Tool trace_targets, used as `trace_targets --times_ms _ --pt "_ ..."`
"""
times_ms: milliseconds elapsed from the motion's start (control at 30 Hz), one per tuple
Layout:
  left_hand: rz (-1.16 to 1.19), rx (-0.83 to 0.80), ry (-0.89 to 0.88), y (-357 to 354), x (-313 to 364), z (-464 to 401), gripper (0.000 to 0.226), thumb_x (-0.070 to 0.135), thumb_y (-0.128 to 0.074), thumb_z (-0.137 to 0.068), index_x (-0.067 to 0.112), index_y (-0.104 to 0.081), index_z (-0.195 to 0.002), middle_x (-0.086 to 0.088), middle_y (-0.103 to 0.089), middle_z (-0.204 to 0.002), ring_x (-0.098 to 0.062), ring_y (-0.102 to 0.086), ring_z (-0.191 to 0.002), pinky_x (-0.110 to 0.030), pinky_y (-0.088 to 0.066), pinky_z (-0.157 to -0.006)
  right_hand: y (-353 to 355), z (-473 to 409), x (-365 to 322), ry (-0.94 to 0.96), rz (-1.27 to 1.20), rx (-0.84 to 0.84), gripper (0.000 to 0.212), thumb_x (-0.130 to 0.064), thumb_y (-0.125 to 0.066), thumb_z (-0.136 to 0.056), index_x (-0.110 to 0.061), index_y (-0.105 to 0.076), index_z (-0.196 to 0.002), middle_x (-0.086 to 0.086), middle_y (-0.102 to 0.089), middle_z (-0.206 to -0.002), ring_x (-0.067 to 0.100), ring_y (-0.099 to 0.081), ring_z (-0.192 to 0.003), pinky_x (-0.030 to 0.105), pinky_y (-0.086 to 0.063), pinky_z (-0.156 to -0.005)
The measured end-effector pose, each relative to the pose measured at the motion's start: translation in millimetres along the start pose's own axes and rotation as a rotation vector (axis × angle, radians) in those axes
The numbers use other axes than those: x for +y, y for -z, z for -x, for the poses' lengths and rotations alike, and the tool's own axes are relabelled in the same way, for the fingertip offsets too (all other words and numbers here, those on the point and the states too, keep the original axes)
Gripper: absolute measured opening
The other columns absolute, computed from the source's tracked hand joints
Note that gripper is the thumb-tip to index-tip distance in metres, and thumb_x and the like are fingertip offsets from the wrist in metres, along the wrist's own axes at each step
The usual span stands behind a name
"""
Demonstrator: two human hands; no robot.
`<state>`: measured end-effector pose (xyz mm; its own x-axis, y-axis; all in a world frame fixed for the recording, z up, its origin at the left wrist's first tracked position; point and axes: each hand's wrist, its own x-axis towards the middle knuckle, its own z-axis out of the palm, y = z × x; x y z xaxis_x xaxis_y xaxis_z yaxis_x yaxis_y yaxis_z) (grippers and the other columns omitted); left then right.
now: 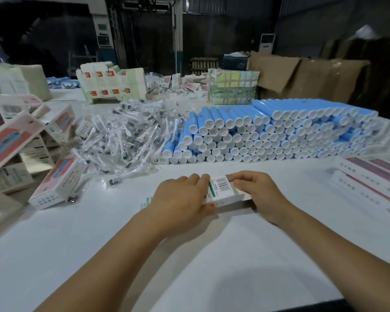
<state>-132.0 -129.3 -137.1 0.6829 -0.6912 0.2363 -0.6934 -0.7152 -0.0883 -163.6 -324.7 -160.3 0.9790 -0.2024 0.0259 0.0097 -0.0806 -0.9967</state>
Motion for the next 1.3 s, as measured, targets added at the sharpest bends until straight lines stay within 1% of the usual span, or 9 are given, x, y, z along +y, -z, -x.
trace_targets --times_ms 233,533,633,767,867,1033,1100,1200,1300 --pt "-0.060 0.027 -0.011 -6.7 1.6 10.3 0.060 0.052 -0.030 -0.098 0.015 -0.021 -0.145 -0.003 -0.046 -0.132 -0.027 -0.046 -0.112 -0.037 -0.035 -0.085 3.4 -8.2 -6.5 0.002 0.269 0.165 0.027 -0.014 -0.051 -0.093 -0.018 -0.072 -0.076 0.000 -0.069 -0.068 0.007 -0.055 -0.047 0.017 -0.036 -0.036" --pt "-0.067 0.021 -0.003 -18.6 8.6 9.4 0.063 0.051 -0.034 -0.096 0.010 -0.024 -0.142 -0.007 -0.047 -0.126 -0.030 -0.045 -0.107 -0.040 -0.032 -0.081 -34.0 -87.9 -107.0 0.442 0.975 0.275 0.023 -0.017 -0.046 -0.094 -0.006 -0.064 -0.104 0.014 -0.066 -0.099 0.027 -0.056 -0.084 0.032 -0.042 -0.070" --pt "-0.058 0.006 0.004 -19.3 7.2 8.5 0.059 0.049 -0.034 -0.096 0.011 -0.025 -0.140 -0.007 -0.047 -0.125 -0.030 -0.044 -0.109 -0.039 -0.032 -0.082 -62.5 -126.7 -129.6 0.399 1.260 0.245 0.025 -0.010 -0.045 -0.093 -0.003 -0.058 -0.113 0.016 -0.059 -0.109 0.033 -0.055 -0.092 0.036 -0.046 -0.073" --pt "-0.045 -0.018 0.009 -20.4 6.6 5.4 0.060 0.048 -0.034 -0.096 0.012 -0.023 -0.141 -0.006 -0.045 -0.128 -0.029 -0.044 -0.111 -0.041 -0.033 -0.086 -89.5 -155.3 -136.4 0.156 1.633 0.172 0.012 0.002 -0.046 -0.085 -0.004 -0.051 -0.076 0.007 -0.045 -0.074 0.025 -0.047 -0.068 0.034 -0.041 -0.065" --pt "-0.040 -0.015 -0.002 -20.7 5.6 4.5 0.060 0.048 -0.034 -0.096 0.011 -0.022 -0.142 -0.007 -0.044 -0.129 -0.029 -0.043 -0.111 -0.042 -0.032 -0.087 -96.9 -169.7 -131.8 0.095 1.741 0.135 0.020 0.000 -0.045 -0.085 -0.008 -0.041 -0.067 0.007 -0.040 -0.071 0.020 -0.040 -0.059 0.034 -0.042 -0.063" --pt "-0.031 -0.005 -0.012 -21.1 6.8 2.8 0.059 0.048 -0.035 -0.097 0.011 -0.023 -0.141 -0.007 -0.044 -0.129 -0.029 -0.043 -0.111 -0.042 -0.033 -0.088 -91.9 -179.0 -131.2 0.085 1.692 0.128 0.017 -0.005 -0.043 -0.087 -0.007 -0.045 -0.070 0.007 -0.044 -0.073 0.020 -0.042 -0.059 0.029 -0.033 -0.046" --pt "-0.027 -0.009 -0.007 -21.5 7.4 2.1 0.058 0.048 -0.035 -0.097 0.012 -0.024 -0.140 -0.006 -0.044 -0.128 -0.029 -0.043 -0.111 -0.041 -0.033 -0.087 -87.4 -176.7 -132.7 0.113 1.575 0.153 0.007 -0.007 -0.046 -0.088 -0.004 -0.051 -0.086 0.008 -0.048 -0.080 0.021 -0.043 -0.061 0.028 -0.031 -0.045" --pt "-0.021 0.012 -0.004 -22.1 7.7 2.2 0.056 0.049 -0.035 -0.096 0.013 -0.027 -0.138 -0.005 -0.046 -0.125 -0.028 -0.045 -0.109 -0.040 -0.032 -0.082 -72.1 -160.7 -137.4 0.182 1.281 0.225 0.061 -0.016 -0.052 -0.088 -0.009 -0.027 -0.143 0.006 -0.050 -0.086 0.023 -0.049 -0.068 0.028 -0.033 -0.045" --pt "-0.031 0.021 -0.002 -21.8 6.5 1.9 0.055 0.051 -0.034 -0.095 0.015 -0.028 -0.136 -0.003 -0.047 -0.122 -0.028 -0.045 -0.106 -0.038 -0.030 -0.078 -44.4 -123.7 -141.8 0.297 0.919 0.292 0.091 -0.021 -0.057 -0.085 -0.022 0.004 -0.152 0.002 -0.051 -0.076 0.016 -0.049 -0.057 0.026 -0.034 -0.044"
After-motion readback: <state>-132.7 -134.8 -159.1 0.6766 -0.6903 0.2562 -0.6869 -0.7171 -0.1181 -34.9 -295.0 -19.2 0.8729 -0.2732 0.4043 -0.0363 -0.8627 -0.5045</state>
